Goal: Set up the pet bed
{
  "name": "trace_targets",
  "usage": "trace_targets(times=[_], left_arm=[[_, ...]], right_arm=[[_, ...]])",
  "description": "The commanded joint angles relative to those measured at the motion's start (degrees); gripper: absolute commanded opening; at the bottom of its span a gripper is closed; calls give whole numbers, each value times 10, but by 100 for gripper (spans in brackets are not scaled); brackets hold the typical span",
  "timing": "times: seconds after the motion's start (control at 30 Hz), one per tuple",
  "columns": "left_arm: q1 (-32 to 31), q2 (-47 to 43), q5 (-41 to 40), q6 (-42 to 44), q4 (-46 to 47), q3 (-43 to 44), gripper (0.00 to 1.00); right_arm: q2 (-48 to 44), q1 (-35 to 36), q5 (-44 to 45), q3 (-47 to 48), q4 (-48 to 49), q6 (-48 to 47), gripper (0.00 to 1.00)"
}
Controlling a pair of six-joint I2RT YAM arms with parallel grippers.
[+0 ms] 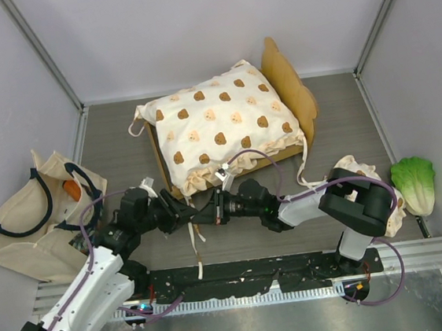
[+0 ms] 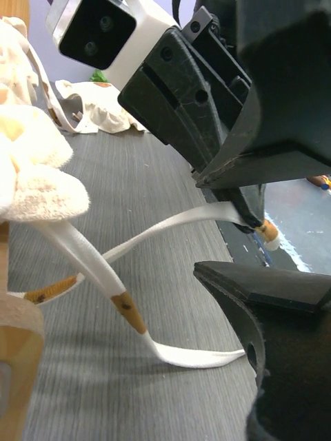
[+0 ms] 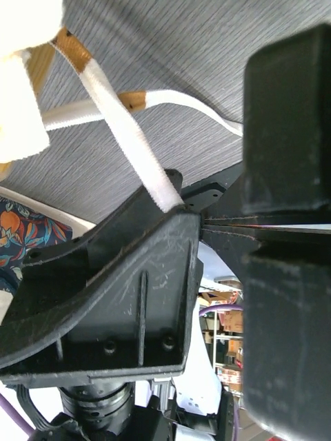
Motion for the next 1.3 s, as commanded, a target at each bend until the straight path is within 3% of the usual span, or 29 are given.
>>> trace_targets(times=[0.0,0.13,0.2,0.27,0.33,0.4,0.43,0.47,0.57,0.67,0.83,1.13,1.27], left_arm=[[-7,15,-11,-13,78,-1,47],[-7,30,-12,-14,87,-1,39],[-6,30,-12,-20,95,-8,24],[-6,26,-14,-22,99,-10,18],[-7,22,-18,-22,99,-13,6],[-7,16,-22,-24,97,-16,0],[-6,15,-23,-24,98,-16,0],[-7,15,-25,-24,97,-16,0],[-6,12,-32,-24,96,-16,0],[-7,15,-32,-25,100,-16,0],[-7,23,-31,-25,103,-10,0],[-6,20,-29,-40,115,-13,0],[-7,22,-27,-43,117,-11,0]], right_arm=[[-8,2,-3,1,51,-2,1],[-13,3,-2,-4,50,-4,1],[-14,3,1,-4,49,-4,1],[-15,3,4,-5,45,-5,1],[-20,3,5,-6,37,-8,2],[-28,3,12,-8,24,-15,10],[-34,3,16,-11,2,-19,17],[-49,5,22,-12,-10,-25,31],[-86,13,54,-15,-87,-60,44],[-99,27,88,1,-170,-106,48],[-96,59,131,29,-219,-141,52],[-60,95,184,78,-230,-215,56],[-36,114,261,93,-241,-237,57]])
